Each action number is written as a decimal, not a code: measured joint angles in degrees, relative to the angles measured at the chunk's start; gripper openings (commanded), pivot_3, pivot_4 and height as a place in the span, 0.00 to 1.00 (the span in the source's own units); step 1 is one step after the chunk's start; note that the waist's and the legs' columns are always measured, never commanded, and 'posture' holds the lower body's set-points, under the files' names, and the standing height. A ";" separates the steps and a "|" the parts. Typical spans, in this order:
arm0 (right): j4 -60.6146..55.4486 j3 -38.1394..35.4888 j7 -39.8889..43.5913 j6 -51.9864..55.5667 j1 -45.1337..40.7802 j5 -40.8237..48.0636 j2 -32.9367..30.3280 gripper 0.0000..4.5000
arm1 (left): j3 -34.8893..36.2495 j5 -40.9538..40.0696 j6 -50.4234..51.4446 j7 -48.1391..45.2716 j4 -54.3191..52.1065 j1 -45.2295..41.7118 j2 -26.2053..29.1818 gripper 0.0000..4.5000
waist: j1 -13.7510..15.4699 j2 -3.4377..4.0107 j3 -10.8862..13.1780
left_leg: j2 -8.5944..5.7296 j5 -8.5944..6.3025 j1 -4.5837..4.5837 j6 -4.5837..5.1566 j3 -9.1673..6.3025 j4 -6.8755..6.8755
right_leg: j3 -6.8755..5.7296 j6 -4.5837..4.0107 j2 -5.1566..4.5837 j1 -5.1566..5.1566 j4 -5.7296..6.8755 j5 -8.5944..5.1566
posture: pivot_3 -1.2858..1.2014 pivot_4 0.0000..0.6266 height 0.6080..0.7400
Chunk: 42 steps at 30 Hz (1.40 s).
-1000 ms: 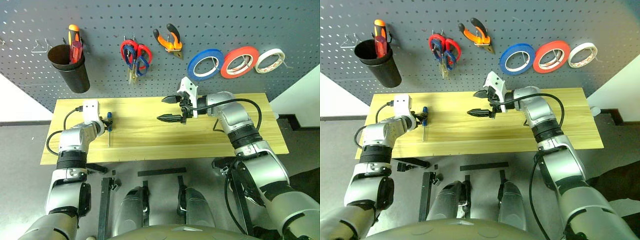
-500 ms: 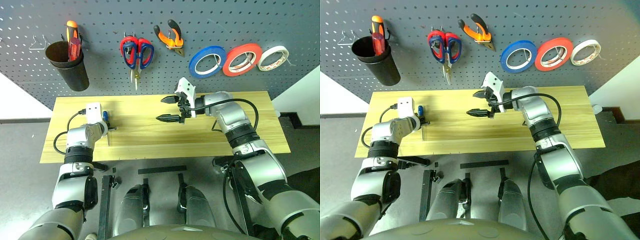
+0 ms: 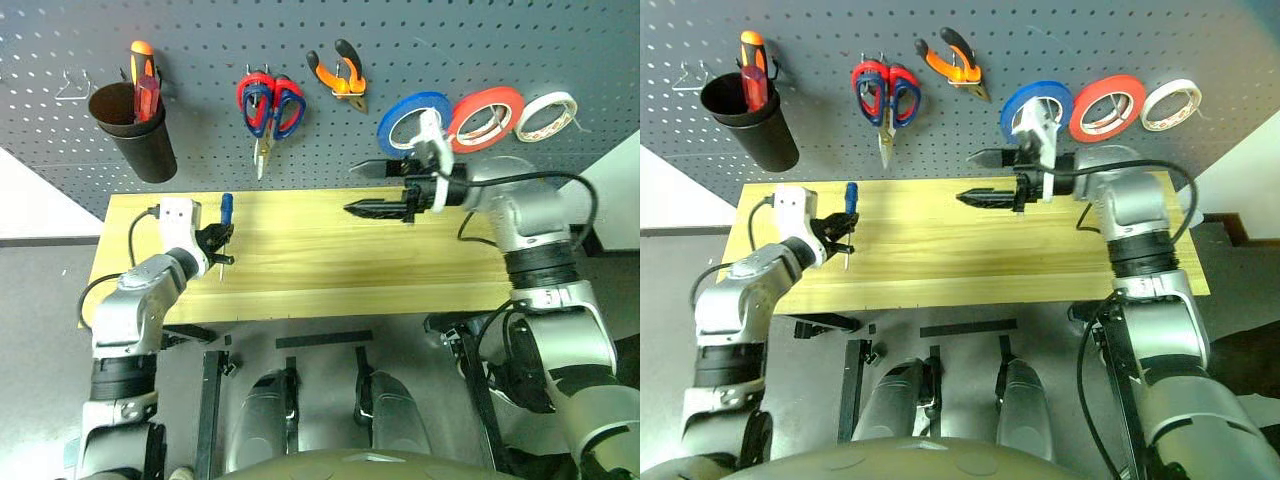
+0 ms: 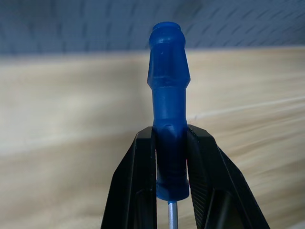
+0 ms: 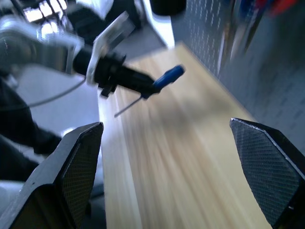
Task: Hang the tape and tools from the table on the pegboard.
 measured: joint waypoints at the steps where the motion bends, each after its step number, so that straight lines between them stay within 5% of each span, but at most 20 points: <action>1: -1.35 -0.99 0.08 1.22 0.69 1.38 -0.60 1.00 | 0.73 -1.52 -0.19 -1.39 -2.23 1.51 0.36 0.12 | 0.01 -0.02 -0.19 | -0.01 0.00 0.00 0.00 0.04 0.00 | 0.01 0.00 -0.02 0.00 -0.01 0.00 | 0.53 0.28 1.00; 15: -8.28 -8.71 -4.92 7.26 0.67 11.08 -2.75 1.00 | 10.34 -12.92 -20.90 -14.41 -7.55 -2.01 0.99 0.12 | 0.08 -0.34 -3.82 | -0.04 0.00 0.01 0.01 0.11 0.05 | 0.03 -0.04 0.02 0.04 -0.02 0.03 | 0.54 0.17 1.00; 23: -8.11 -9.62 -6.57 7.21 -2.98 13.61 -2.55 1.00 | 15.10 -19.38 -23.53 -12.88 -0.25 -19.19 6.51 0.12 | 0.04 -0.57 -4.96 | -0.04 0.02 0.02 -0.02 0.09 0.02 | 0.03 -0.04 0.06 0.06 -0.03 0.04 | 0.54 0.15 1.00; 42: -7.38 -9.39 -8.73 6.48 -2.98 14.54 -2.23 1.00 | 9.69 -4.44 -38.54 -14.46 38.08 -31.09 11.31 0.12 | -0.65 -0.59 -5.74 | -0.04 0.03 0.06 -0.03 0.10 0.03 | 0.04 -0.04 0.10 0.07 -0.01 0.04 | 0.52 0.16 1.00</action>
